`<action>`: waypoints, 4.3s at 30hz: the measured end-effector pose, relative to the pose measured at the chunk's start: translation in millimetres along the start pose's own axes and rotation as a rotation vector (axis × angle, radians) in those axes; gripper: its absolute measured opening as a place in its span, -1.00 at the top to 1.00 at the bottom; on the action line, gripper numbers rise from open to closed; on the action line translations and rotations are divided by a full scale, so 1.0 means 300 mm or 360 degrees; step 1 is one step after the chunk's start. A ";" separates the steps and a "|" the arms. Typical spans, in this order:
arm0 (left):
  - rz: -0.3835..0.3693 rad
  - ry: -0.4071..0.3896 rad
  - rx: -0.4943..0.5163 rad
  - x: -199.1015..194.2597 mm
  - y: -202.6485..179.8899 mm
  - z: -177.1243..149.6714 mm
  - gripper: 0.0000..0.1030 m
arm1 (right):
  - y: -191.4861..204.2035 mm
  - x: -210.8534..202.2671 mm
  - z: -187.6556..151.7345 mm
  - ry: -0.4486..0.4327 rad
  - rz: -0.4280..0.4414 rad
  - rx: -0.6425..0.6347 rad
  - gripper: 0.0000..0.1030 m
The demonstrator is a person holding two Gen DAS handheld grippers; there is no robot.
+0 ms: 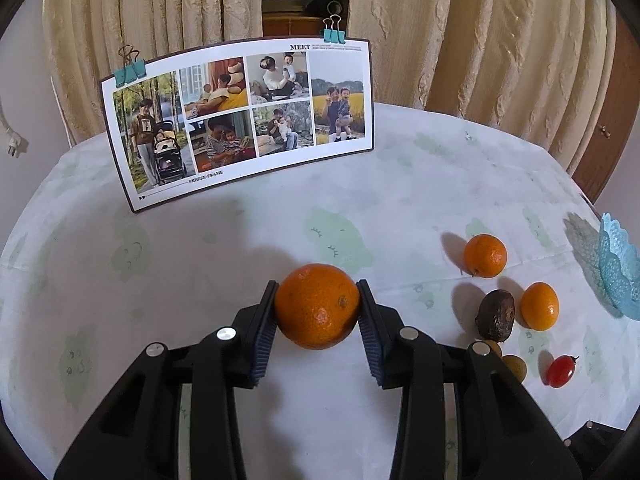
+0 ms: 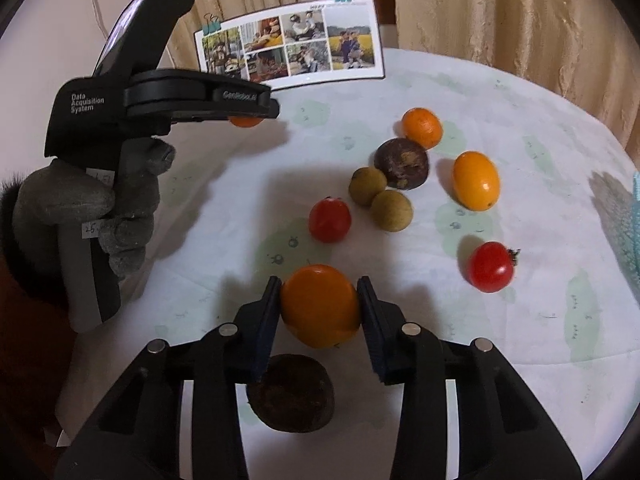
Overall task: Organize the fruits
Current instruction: 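Carry the orange into the blue basket and open the right tool while the left tool carries its orange, then lower the large orange into the blue basket and open the left tool, then move the left tool back to the fruit and grasp a tangerine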
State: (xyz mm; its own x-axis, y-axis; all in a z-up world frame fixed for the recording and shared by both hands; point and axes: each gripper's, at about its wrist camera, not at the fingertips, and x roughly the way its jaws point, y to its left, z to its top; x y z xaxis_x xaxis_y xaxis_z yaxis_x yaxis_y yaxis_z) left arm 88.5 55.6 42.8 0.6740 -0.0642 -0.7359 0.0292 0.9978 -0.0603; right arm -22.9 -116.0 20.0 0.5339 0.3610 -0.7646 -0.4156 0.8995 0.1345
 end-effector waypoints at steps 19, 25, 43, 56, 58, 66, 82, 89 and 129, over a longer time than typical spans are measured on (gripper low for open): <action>-0.0078 -0.0124 0.0069 -0.125 -0.108 -0.003 0.25 | -0.478 -0.358 -0.012 -0.0452 -0.0326 0.0602 0.22; -0.0124 -0.0139 0.0103 -0.162 -0.169 -0.012 0.25 | -0.660 -0.427 -0.048 -0.0530 -0.0489 0.0767 0.22; -0.0218 -0.0152 0.0297 -0.224 -0.467 -0.002 0.25 | -1.024 -0.428 -0.140 -0.0551 -0.0802 0.1010 0.22; -0.0358 -0.0131 0.0602 -0.201 -0.878 0.035 0.24 | -1.007 -0.535 -0.198 -0.0930 -0.1072 0.1027 -0.58; -0.0380 -0.0126 0.0642 -0.186 -0.945 0.041 0.24 | -1.018 -0.567 -0.228 -0.1029 -0.1097 0.1095 -0.78; -0.0572 -0.0059 0.0763 -0.114 -1.208 0.042 0.24 | -1.090 -0.590 -0.283 -0.1044 -0.1137 0.1298 -0.81; -0.0672 -0.0044 0.0803 -0.074 -1.388 0.014 -0.67 | -1.089 -0.651 -0.353 -0.1212 -0.1345 0.1396 -0.84; -0.0553 -0.0121 0.0757 -0.091 -1.301 0.044 -0.75 | -1.043 -0.672 -0.356 -0.1359 -0.1418 0.1258 -0.91; -0.0164 -0.0215 0.0208 -0.115 -0.449 0.131 -0.77 | -0.748 -0.514 -0.201 -0.1120 -0.1111 0.0665 -0.91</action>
State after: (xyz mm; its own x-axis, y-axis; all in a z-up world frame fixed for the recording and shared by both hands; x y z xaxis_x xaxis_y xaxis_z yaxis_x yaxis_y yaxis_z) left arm 90.4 -75.8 102.9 0.7549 -0.1718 -0.6329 0.1927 0.9806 -0.0363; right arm -56.4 -388.3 69.6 0.9151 -0.3245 -0.2393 0.3586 0.9263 0.1153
